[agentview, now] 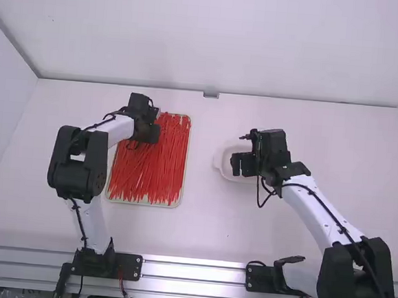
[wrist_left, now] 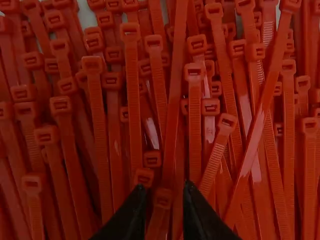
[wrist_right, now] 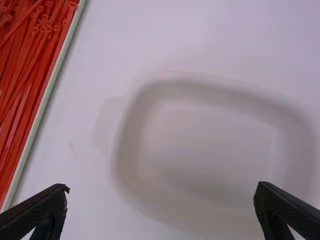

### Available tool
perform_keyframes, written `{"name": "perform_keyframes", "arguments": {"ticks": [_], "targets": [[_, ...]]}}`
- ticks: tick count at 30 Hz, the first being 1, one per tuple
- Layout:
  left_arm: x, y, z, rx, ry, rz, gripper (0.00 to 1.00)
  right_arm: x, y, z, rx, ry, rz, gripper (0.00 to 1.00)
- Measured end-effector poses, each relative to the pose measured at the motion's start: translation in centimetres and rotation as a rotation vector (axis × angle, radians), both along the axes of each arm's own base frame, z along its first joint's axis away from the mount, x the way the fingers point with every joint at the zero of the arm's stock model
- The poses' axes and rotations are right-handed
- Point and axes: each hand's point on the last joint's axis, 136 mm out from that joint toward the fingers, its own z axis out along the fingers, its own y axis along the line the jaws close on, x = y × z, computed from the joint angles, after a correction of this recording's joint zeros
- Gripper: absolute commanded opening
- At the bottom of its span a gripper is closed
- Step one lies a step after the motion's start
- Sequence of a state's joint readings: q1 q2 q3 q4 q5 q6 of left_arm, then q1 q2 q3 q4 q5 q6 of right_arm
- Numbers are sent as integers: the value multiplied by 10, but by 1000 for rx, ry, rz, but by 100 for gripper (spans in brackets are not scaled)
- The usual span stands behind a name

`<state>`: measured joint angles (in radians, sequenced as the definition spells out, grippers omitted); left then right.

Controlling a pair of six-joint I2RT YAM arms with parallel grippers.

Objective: Fasten the cable tie

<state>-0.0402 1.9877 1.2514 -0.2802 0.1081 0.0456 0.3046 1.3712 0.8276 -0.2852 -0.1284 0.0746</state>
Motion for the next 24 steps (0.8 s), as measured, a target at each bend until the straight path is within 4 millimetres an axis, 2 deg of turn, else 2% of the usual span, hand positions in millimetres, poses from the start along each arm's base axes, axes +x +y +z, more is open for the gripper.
{"name": "perform_keyframes", "arguments": {"ticks": [24], "targets": [[6,0,3,-1,-28,0,17,-1,0,-1,1,7,-4,100]]}}
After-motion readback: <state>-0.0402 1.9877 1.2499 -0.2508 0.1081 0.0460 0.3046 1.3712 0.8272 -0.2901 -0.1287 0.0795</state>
